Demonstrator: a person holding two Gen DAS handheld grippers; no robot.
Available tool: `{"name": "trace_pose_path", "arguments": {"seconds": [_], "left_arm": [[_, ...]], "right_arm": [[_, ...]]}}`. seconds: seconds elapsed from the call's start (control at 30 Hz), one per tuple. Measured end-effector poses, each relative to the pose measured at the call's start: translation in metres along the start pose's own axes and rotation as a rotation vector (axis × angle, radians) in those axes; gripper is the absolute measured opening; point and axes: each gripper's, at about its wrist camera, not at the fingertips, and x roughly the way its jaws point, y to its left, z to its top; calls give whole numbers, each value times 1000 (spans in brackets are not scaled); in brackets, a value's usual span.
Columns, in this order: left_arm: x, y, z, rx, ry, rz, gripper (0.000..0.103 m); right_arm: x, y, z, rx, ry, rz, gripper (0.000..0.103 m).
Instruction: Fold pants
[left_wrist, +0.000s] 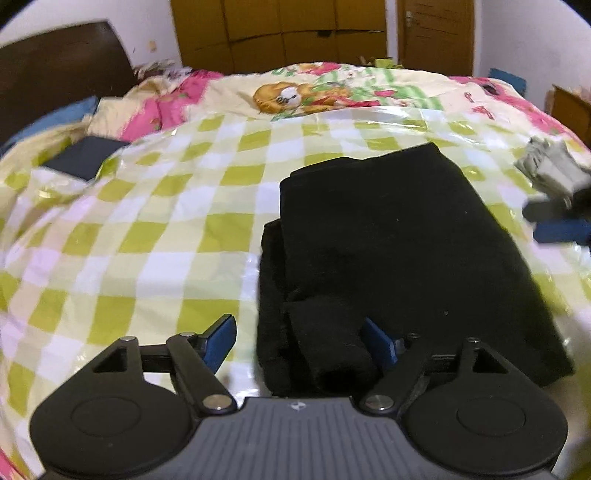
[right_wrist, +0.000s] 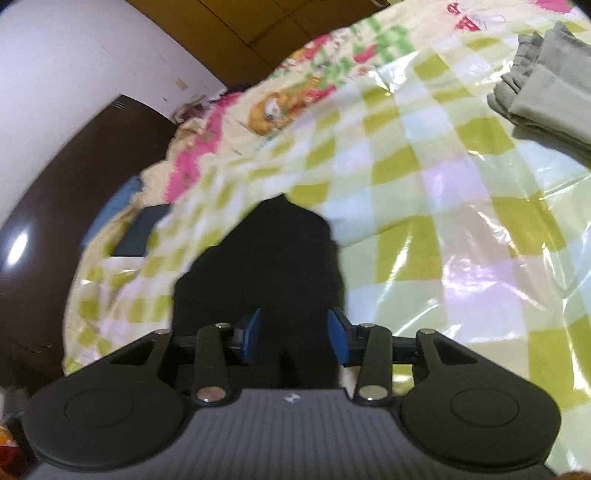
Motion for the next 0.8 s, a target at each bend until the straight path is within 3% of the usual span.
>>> {"name": "trace_pose_path", "arguments": {"seconds": [0.1,0.17,0.23,0.4,0.5,0.8], "left_arm": [[-14,0,-3,-24,-18,0,89],[-19,-2,-5,-13,-5,25,89],[-22,-3,-9,-21,13,26,89],[-34,-11,-15,-39,-3,15,88],[-36,-15,-17,-41,-9,6,88],[-39,-20,-23,-32,-12,-1,88]], "right_arm": [[5,21,-15,-76,31,13,42],[21,27,-29,-99,108,-5,47],[26,31,-41,-119,131,-35,47],[5,46,-48,-142,82,-9,49],[-5,48,-50,-169,56,-36,50],[0,45,-69,-156,108,-40,50]]}}
